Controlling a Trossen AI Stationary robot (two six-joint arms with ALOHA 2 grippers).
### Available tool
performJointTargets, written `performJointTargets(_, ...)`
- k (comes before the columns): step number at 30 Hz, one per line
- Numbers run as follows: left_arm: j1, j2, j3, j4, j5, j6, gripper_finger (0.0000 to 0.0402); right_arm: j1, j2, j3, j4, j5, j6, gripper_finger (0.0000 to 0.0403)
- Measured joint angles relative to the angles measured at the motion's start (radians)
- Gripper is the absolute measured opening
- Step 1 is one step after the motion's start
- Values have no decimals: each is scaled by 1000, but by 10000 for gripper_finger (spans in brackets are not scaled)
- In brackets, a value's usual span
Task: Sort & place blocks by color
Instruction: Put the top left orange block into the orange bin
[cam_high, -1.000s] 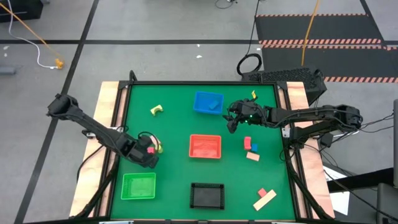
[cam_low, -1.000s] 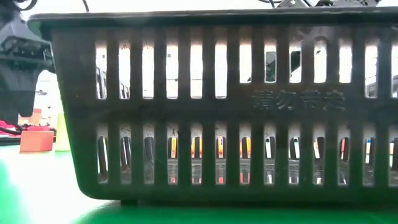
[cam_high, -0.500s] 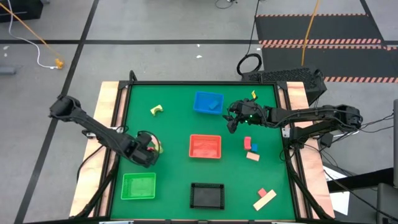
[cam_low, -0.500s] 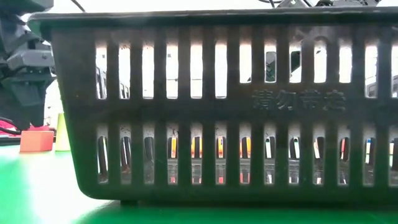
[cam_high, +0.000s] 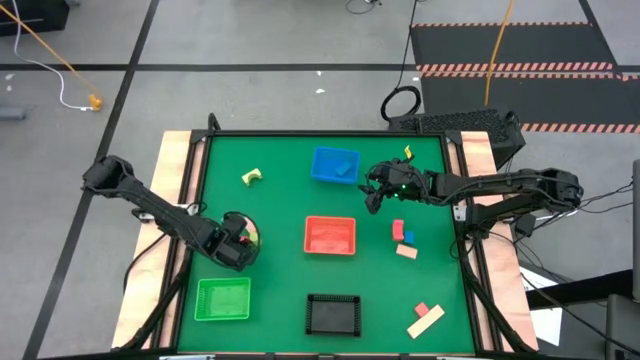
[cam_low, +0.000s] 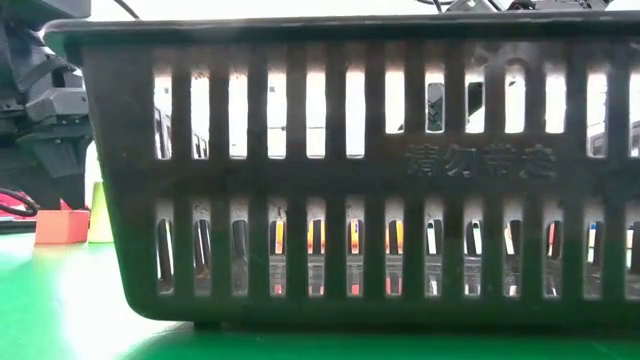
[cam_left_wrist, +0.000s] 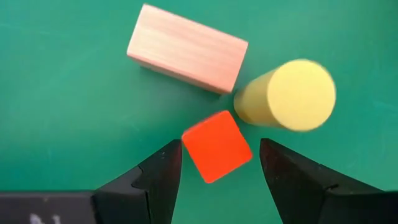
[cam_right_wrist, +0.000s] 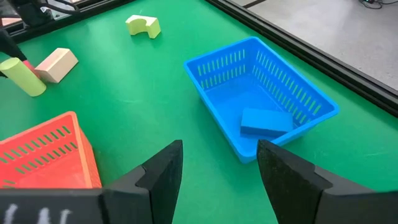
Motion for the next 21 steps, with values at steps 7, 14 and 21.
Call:
performJointTargets(7,20,8,0,3,-17,-2,218,0,0,0,0,0,0,199)
performJointTargets(14,38,120,0,21,59,-2,218,0,0,0,0,0,0,199)
performJointTargets(21,39,162,3,31,54,-14,192,0,0,0,0,0,0,199)
